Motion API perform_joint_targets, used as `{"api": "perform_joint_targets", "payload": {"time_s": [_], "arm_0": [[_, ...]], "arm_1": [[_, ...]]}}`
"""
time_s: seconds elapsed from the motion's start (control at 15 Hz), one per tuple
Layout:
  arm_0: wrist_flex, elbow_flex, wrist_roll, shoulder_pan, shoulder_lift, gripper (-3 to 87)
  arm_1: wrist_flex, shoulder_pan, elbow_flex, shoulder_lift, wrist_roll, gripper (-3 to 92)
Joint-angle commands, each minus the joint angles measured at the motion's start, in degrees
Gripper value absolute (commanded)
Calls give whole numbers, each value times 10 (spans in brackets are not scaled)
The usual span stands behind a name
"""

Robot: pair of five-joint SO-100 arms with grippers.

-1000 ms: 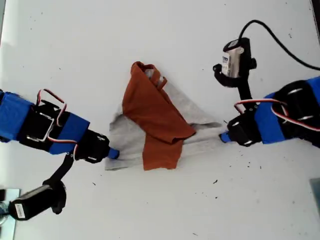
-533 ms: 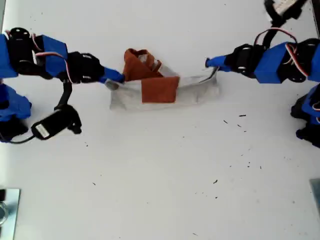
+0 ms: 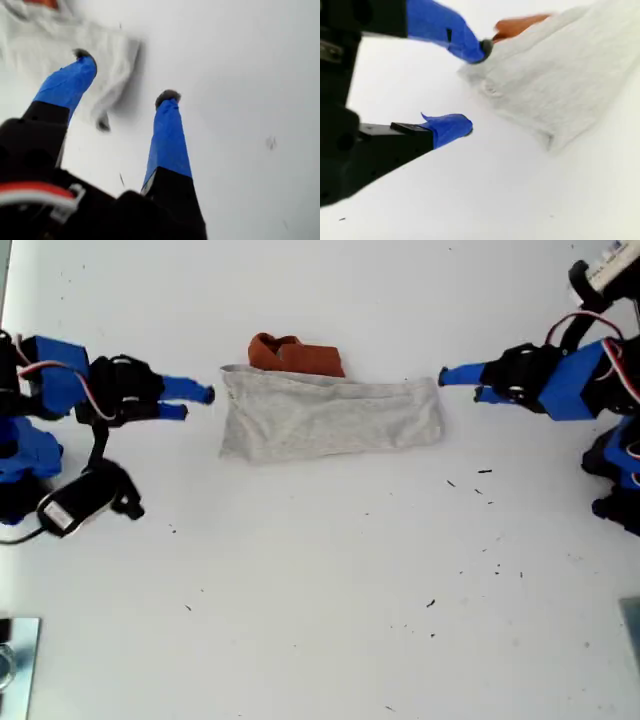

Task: Fold t shirt

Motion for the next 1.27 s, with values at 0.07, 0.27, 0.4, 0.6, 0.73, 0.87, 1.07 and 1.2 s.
{"api": "perform_joint_targets", "payload": {"time_s": [0.07, 0.27, 0.4, 0.6, 0.73, 0.87, 1.07, 1.2], "arm_0": [[80, 207, -85, 138, 442, -2], [206, 237, -129, 179, 523, -1], [193, 238, -112, 217, 524, 123], [206, 238, -69, 258, 524, 170], [206, 238, 11, 260, 524, 170], [205, 238, 39, 260, 524, 170], [205, 238, 39, 260, 524, 169], [205, 238, 39, 260, 524, 169]], "arm_1": [[201, -72, 91, 290, -20, 230], [307, -114, 171, 411, 19, 167], [306, -122, 171, 412, 0, 167], [311, -120, 169, 412, -294, 164], [311, -119, 169, 412, -294, 164], [312, -119, 169, 412, -294, 164], [312, -119, 169, 412, -294, 164], [312, -119, 169, 412, -294, 164]]}}
